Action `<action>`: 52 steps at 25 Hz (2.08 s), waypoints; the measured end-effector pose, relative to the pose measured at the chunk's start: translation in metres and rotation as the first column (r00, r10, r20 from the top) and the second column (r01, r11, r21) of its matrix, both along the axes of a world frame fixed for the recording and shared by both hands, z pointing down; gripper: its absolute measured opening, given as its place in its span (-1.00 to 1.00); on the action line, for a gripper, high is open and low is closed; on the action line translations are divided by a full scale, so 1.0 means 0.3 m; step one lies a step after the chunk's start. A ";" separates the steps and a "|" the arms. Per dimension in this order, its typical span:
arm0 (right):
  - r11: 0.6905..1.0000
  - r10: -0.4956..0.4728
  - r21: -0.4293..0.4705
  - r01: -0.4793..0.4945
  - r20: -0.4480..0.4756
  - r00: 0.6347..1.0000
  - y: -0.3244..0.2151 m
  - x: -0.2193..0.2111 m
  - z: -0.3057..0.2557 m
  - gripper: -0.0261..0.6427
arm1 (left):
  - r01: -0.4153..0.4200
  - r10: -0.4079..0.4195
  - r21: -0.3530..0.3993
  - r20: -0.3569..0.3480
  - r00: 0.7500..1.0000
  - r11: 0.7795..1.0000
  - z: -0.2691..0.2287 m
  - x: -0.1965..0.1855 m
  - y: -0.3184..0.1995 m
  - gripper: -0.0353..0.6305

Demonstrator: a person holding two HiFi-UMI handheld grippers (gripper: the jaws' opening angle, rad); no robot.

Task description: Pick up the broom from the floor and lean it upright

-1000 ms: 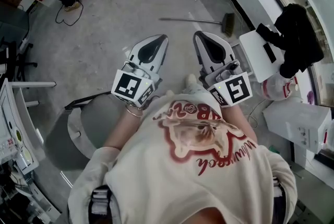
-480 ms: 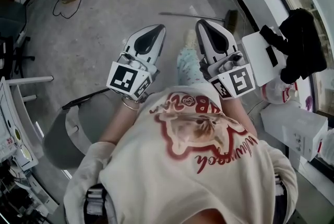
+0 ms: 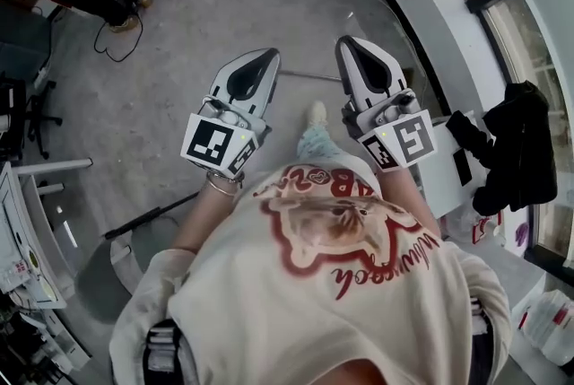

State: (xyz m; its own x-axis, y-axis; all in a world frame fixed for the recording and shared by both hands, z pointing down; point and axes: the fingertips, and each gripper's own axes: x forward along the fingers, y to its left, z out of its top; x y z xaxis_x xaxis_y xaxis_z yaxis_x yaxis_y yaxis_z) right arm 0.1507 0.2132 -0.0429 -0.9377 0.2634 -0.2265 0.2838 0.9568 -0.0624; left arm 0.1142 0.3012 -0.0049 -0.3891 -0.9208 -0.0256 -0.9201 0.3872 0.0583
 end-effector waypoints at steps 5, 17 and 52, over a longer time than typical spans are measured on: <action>0.999 -0.035 0.028 0.034 0.027 0.999 -0.285 -0.286 -0.075 -0.85 | 0.032 -0.033 0.045 0.025 0.999 0.998 -0.070 -0.275 -0.290 -0.83; 0.985 -0.122 -0.116 0.128 0.056 0.991 -0.589 -0.702 -0.059 -0.85 | 0.149 -0.148 -0.026 0.022 0.989 0.989 -0.120 -0.634 -0.505 -0.83; 0.970 -0.199 0.080 0.229 -0.280 0.939 -0.459 -1.058 0.635 -0.85 | 0.205 -0.234 -0.128 -0.272 0.934 0.970 0.596 -1.023 -0.407 -0.83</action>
